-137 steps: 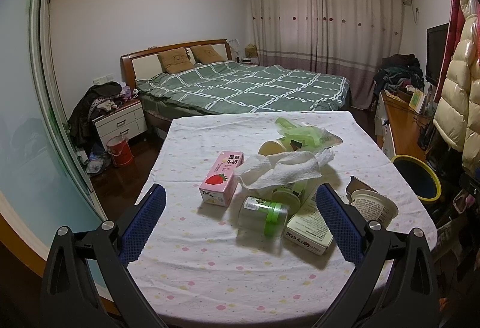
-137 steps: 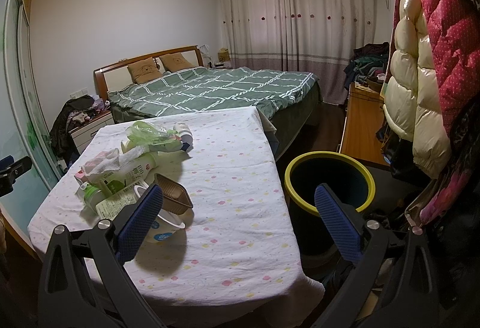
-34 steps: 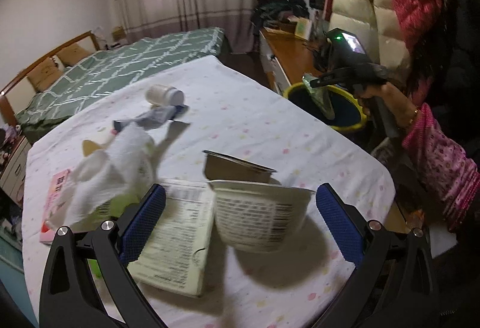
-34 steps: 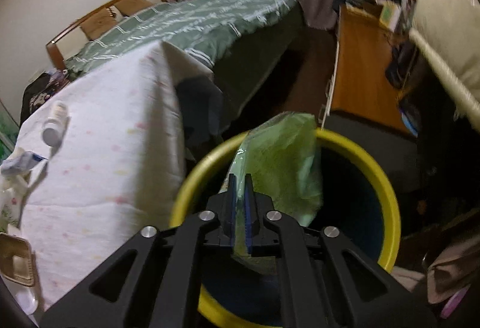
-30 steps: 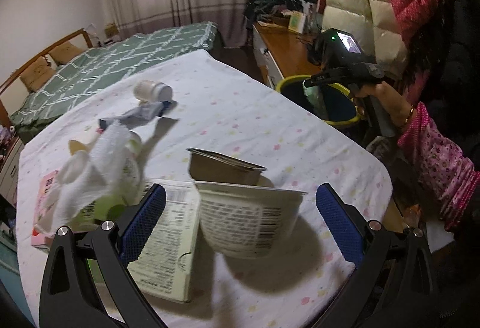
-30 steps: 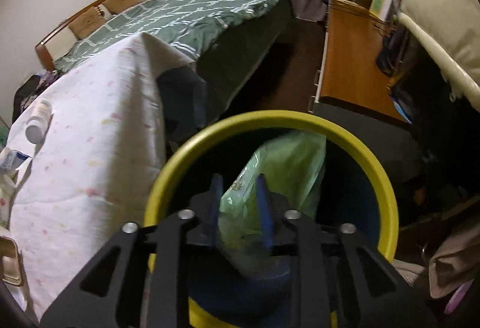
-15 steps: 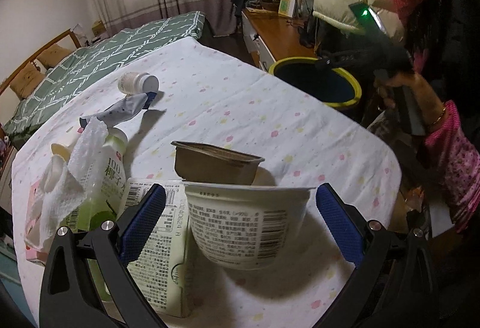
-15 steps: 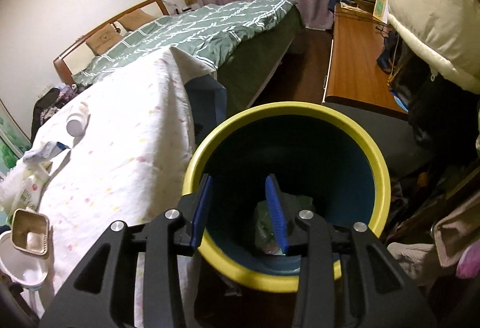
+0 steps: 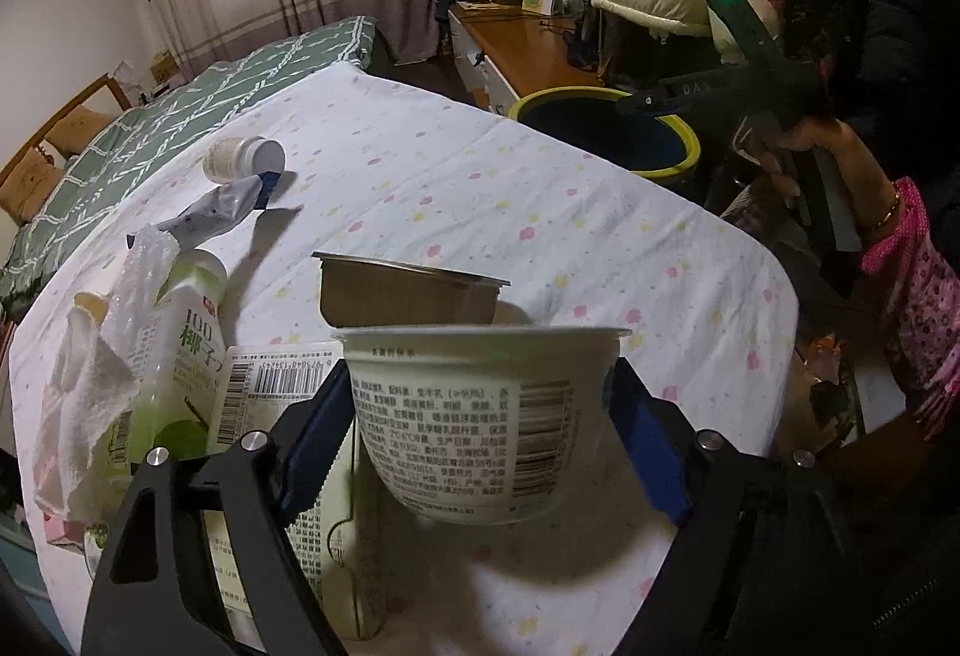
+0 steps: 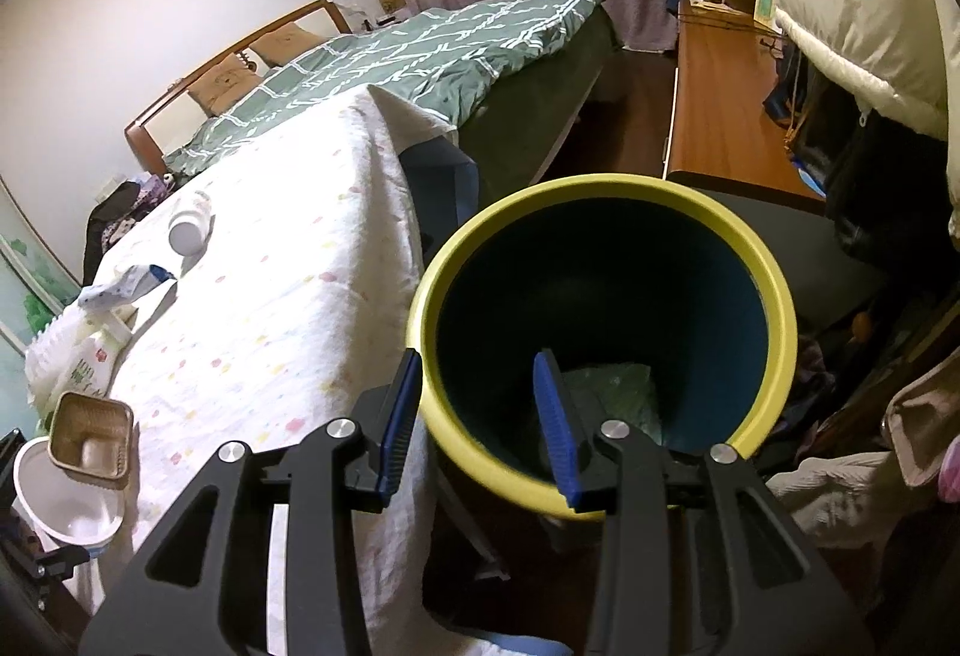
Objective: Collect trash
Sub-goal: 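Drop the green bag into the bin with right tool while left grasps yogurt cup, then carry the white yogurt cup to the yellow bin and release it with the left tool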
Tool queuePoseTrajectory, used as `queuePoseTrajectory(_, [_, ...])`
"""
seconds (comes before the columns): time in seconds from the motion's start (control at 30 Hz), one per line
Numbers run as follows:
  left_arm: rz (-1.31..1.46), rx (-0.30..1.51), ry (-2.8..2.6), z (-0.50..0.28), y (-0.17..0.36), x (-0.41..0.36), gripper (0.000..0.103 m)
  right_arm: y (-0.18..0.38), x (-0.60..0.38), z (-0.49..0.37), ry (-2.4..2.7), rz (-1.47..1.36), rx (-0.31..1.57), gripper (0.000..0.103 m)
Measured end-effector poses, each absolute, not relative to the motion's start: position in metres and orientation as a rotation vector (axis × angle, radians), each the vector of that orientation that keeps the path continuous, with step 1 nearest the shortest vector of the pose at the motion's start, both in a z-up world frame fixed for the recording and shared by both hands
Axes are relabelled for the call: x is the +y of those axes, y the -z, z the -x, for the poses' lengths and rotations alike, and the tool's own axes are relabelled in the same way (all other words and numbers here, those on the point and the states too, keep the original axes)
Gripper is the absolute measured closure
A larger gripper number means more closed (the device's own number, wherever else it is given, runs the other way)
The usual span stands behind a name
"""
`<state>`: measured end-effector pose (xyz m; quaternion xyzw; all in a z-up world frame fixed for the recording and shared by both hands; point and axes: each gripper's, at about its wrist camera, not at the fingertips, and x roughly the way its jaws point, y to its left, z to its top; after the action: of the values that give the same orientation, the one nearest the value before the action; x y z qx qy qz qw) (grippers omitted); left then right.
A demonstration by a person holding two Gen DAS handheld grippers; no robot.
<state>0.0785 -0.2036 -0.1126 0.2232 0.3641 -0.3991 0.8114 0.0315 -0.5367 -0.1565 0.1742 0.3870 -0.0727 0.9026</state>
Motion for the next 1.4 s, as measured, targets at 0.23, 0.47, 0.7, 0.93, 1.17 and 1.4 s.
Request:
queuePoseTrajectory(0.23, [-0.492,0.767,0.891,-0.056,0.102,-0.196,0.021,0.154,-0.526,-0.019,0.126,-0.371,0.79,0.066])
queuePoseTrajectory(0.47, [-0.473,0.747,0.916,-0.036,0.088,-0.188,0.021,0.145,-0.523,-0.002,0.126,-0.374,0.754,0.066])
queuePoseTrajectory(0.7, [-0.374,0.711,0.918,-0.047,0.059,-0.208,0.021,0.133,-0.527,0.031,0.184,-0.377,0.69,0.066])
queuePoseTrajectory(0.93, [-0.306,0.735,0.953,-0.083,0.05,-0.282,0.021,0.122,-0.543,0.074,0.316,-0.336,0.631,0.065])
queuePoseTrajectory(1.17, [-0.297,0.745,0.964,-0.116,0.049,-0.371,0.021,0.126,-0.562,0.11,0.397,-0.345,0.609,0.062])
queuePoseTrajectory(1.4, [-0.335,0.808,0.956,-0.147,0.073,-0.456,0.021,0.142,-0.568,0.12,0.401,-0.356,0.631,0.062])
